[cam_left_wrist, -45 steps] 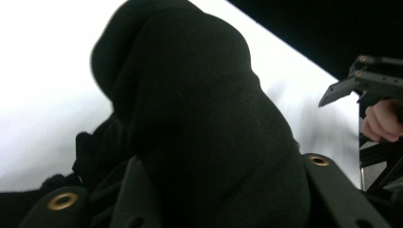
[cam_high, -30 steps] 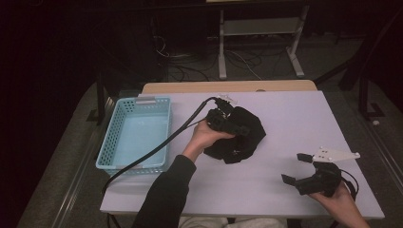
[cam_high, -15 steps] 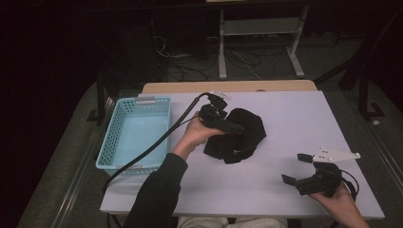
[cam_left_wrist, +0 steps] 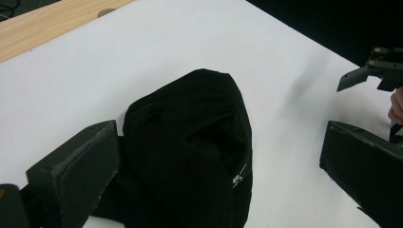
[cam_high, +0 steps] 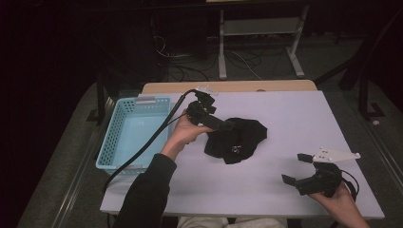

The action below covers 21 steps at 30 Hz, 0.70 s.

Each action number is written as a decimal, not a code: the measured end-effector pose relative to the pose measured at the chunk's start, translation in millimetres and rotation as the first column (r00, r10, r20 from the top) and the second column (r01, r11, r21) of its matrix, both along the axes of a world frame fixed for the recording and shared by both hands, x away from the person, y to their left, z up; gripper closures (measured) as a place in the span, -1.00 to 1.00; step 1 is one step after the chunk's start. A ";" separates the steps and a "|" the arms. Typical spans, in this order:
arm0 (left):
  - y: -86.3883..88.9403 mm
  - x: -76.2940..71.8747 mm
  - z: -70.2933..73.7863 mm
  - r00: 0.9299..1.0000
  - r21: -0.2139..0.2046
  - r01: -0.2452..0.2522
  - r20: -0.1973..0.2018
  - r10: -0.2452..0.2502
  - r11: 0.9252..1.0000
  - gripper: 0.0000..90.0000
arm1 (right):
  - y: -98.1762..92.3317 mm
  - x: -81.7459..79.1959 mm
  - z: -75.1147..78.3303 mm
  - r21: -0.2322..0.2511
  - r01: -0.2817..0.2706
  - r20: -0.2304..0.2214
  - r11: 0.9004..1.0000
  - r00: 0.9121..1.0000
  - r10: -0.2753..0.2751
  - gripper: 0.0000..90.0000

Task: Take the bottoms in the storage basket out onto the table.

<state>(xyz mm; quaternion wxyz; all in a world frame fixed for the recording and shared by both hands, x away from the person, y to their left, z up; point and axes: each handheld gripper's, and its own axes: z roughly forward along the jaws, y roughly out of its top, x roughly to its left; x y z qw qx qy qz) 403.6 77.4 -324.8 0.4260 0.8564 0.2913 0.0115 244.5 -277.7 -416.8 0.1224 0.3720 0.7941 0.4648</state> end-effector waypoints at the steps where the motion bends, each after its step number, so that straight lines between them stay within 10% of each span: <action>1: 1.0 -1.0 0.7 1.000 0.002 0.000 0.006 0.000 1.000 -1.00 | 0.0 0.1 0.0 0.000 0.000 0.001 1.000 1.000 0.000 -1.00; 21: 44.3 -14.8 7.8 0.998 -0.038 -0.052 0.038 0.053 0.998 -1.00 | 0.2 0.6 -0.5 -0.003 0.000 0.000 1.000 1.000 0.000 -1.00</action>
